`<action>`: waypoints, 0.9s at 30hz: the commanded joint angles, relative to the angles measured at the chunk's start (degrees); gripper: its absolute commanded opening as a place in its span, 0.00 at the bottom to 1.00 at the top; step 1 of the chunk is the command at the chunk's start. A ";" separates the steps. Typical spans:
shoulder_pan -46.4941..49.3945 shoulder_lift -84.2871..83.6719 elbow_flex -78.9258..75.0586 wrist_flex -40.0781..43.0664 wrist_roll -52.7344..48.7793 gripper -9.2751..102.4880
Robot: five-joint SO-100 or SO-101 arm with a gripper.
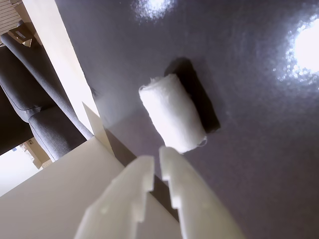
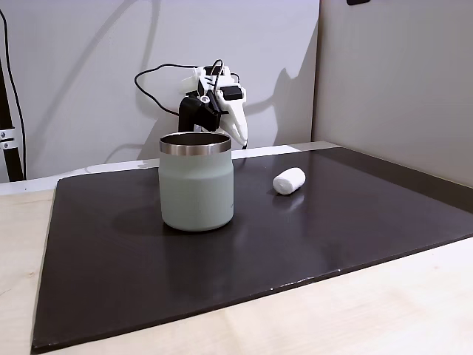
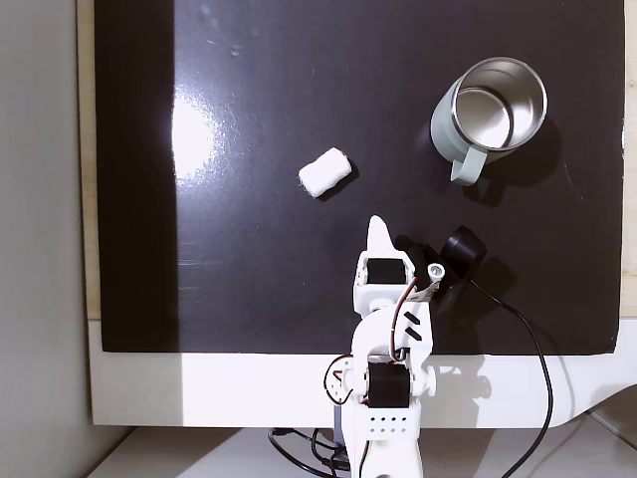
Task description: Grasp a gauze and put it in the cup.
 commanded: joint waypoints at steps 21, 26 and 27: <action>-2.64 0.35 -6.06 2.64 -6.59 0.09; -8.61 -4.83 -17.93 9.23 -11.16 0.09; -9.32 -7.47 -20.48 10.02 -11.25 0.09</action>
